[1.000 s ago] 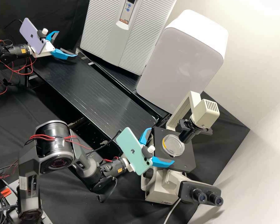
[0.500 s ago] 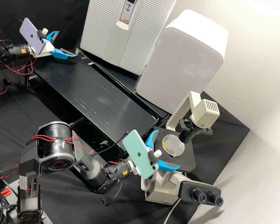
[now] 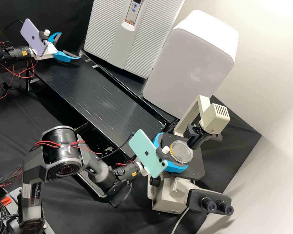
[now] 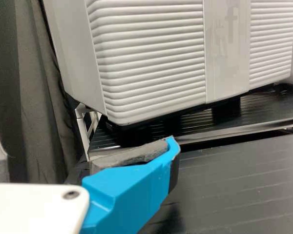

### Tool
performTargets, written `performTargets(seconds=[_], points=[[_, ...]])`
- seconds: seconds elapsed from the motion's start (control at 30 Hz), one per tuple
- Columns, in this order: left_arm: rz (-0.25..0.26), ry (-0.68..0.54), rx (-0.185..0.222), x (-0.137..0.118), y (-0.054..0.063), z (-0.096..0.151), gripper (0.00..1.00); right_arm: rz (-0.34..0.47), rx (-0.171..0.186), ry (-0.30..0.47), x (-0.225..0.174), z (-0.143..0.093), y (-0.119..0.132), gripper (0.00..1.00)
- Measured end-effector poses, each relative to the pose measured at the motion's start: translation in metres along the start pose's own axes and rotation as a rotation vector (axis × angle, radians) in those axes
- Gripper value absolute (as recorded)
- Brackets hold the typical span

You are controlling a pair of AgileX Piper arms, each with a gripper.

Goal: Place the petri dish on the bench

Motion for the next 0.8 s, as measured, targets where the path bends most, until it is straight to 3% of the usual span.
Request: performTargets(seconds=[0.33,0.8], points=[[0.0,0.0,0.0,0.0,0.0,0.0,1.0,0.032,0.032,-0.048,0.01,0.007,0.002,1.0],[0.0,0.0,0.0,0.0,0.0,0.0,1.0,0.014,-0.007,-0.048,0.035,0.005,0.0,1.0]])
